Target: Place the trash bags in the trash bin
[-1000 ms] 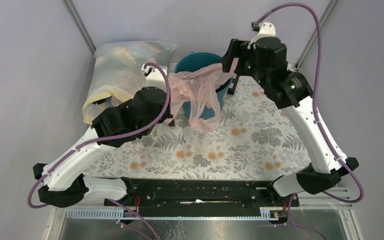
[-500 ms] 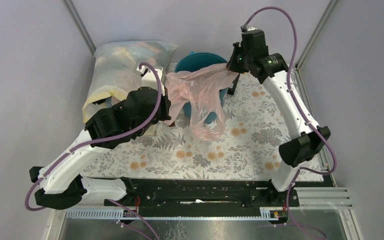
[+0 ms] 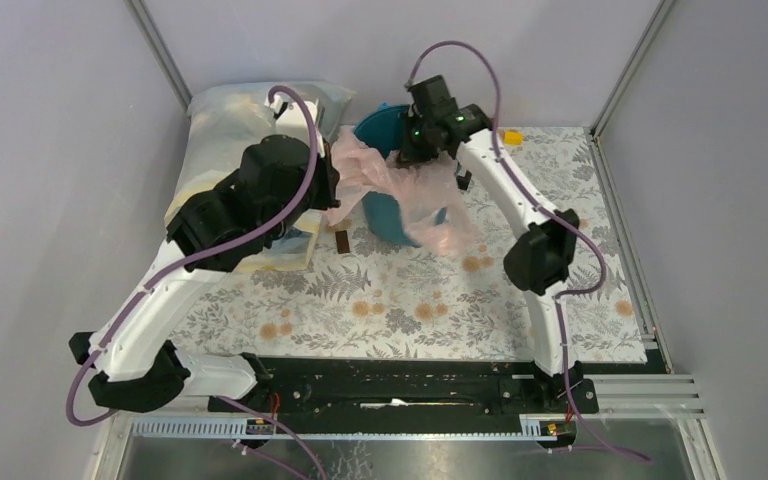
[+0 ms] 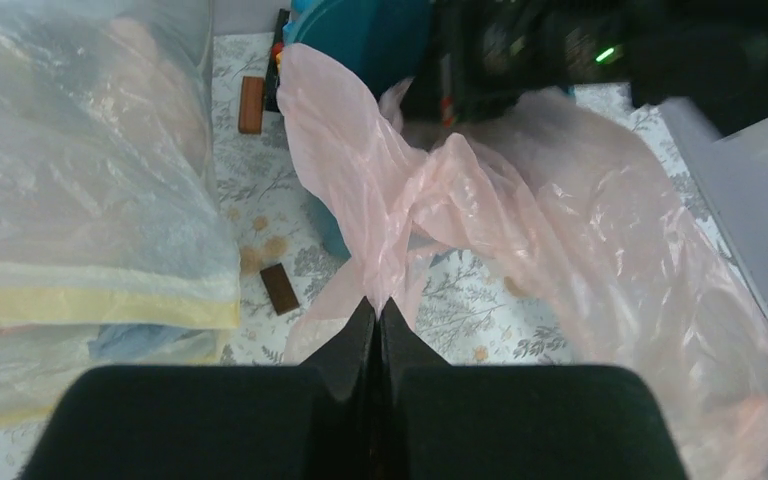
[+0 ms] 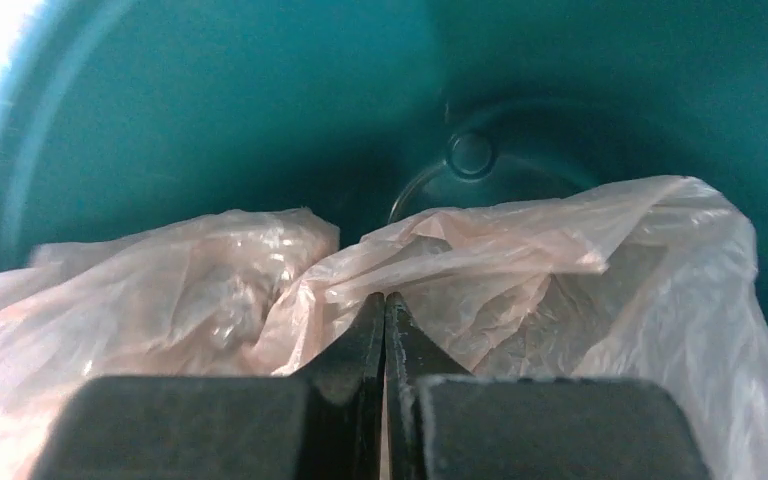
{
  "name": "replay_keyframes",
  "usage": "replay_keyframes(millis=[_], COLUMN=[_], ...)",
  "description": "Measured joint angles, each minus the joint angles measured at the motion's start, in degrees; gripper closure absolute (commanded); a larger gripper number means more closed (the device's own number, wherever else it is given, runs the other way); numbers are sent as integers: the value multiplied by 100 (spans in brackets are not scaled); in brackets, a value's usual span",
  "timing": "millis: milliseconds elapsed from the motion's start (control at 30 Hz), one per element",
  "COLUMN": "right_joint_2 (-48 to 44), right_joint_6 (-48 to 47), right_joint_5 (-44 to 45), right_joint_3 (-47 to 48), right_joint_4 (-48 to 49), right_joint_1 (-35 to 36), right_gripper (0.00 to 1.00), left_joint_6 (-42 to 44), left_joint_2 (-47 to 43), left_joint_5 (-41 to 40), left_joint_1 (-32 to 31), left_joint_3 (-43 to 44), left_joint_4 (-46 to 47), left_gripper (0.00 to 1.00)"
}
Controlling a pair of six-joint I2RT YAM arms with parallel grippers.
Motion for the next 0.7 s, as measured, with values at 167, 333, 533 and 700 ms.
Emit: replay_keyframes(millis=[167, 333, 533, 700], right_joint_2=[708, 1060, 551, -586], right_joint_6=[-227, -444, -726, -997], right_joint_5=[275, 566, 664, 463], right_joint_3=[203, 437, 649, 544], right_joint_4=[-238, -494, -417, -229], right_joint_1=[216, 136, 63, 48], right_gripper=[100, 88, 62, 40], left_joint_6=[190, 280, 286, 280], left_joint_2=[402, 951, 1449, 1464], left_joint_5=[610, 1394, 2074, 2396], left_joint_1=[476, 1128, 1663, 1847], left_joint_3=[374, 501, 560, 706], left_joint_4=[203, 385, 435, 487], left_gripper=[100, 100, 100, 100])
